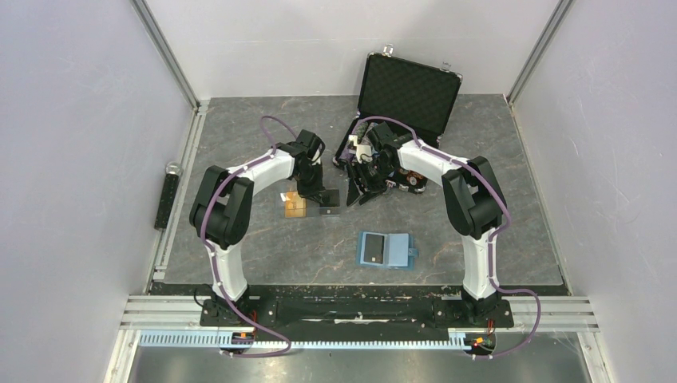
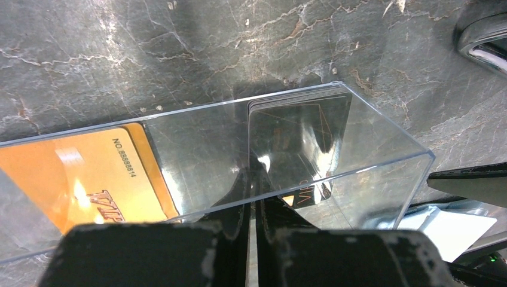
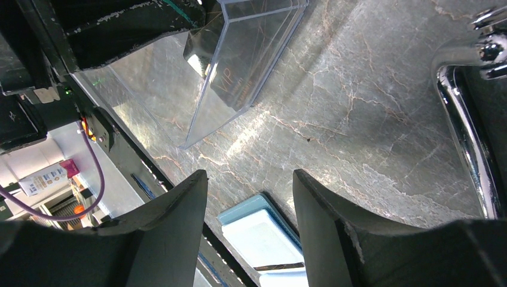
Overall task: Put the credit cards into the card holder
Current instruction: Pick up the credit card from the storage box, then insert the credit card into the card holder.
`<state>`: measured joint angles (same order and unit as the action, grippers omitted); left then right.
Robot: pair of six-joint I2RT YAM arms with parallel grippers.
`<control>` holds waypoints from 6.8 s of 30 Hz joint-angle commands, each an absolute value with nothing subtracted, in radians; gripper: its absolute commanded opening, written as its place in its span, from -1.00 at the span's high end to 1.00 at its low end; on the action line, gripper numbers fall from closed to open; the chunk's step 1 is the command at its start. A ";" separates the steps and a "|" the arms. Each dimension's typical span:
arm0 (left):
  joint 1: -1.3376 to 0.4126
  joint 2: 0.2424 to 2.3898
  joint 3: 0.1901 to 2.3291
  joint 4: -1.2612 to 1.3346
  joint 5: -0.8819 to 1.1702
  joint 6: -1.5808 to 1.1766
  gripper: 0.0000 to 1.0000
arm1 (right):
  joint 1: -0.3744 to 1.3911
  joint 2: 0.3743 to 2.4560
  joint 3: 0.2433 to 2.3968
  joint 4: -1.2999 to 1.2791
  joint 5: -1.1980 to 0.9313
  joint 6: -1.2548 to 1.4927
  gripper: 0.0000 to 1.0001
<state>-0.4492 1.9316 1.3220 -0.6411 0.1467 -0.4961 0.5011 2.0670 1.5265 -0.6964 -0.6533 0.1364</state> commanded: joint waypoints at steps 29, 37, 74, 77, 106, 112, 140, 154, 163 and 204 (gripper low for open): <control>-0.488 1.895 1.338 -0.520 0.344 -0.573 0.73 | 0.499 2.010 1.528 -0.683 -0.646 0.121 -0.15; -0.488 1.837 1.344 -0.571 0.258 -0.555 0.95 | 0.497 1.981 1.523 -0.680 -0.629 0.122 -0.15; -0.744 1.356 0.771 0.124 0.387 -0.899 0.96 | 0.359 1.310 0.794 -0.546 -0.409 0.206 -0.48; -0.780 1.395 0.753 0.177 0.382 -0.922 0.95 | 0.331 1.284 0.768 -0.550 -0.422 0.201 -0.49; -0.836 1.657 0.728 0.364 0.425 -0.926 0.95 | 0.307 1.362 0.623 -0.470 -0.452 0.208 0.29; -0.836 1.658 0.701 0.381 0.423 -0.941 0.95 | 0.306 1.374 0.610 -0.470 -0.431 0.211 0.51; -0.850 1.717 0.689 0.463 0.459 -1.027 0.95 | 0.307 1.385 0.599 -0.455 -0.446 0.214 0.77; -0.854 1.759 0.691 0.426 0.433 -1.061 0.95 | 0.307 1.380 0.594 -0.448 -0.450 0.218 0.79; -0.857 1.727 0.686 0.363 0.397 -1.048 0.96 | 0.307 1.375 0.591 -0.445 -0.451 0.218 0.80; -0.884 1.814 0.762 0.321 0.412 -1.049 0.96 | 0.307 1.360 0.574 -0.426 -0.481 0.236 0.81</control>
<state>-0.8730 1.7817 0.7418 0.3321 0.4225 -1.0286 0.3035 1.3720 0.5934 -0.4438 -0.4732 0.2310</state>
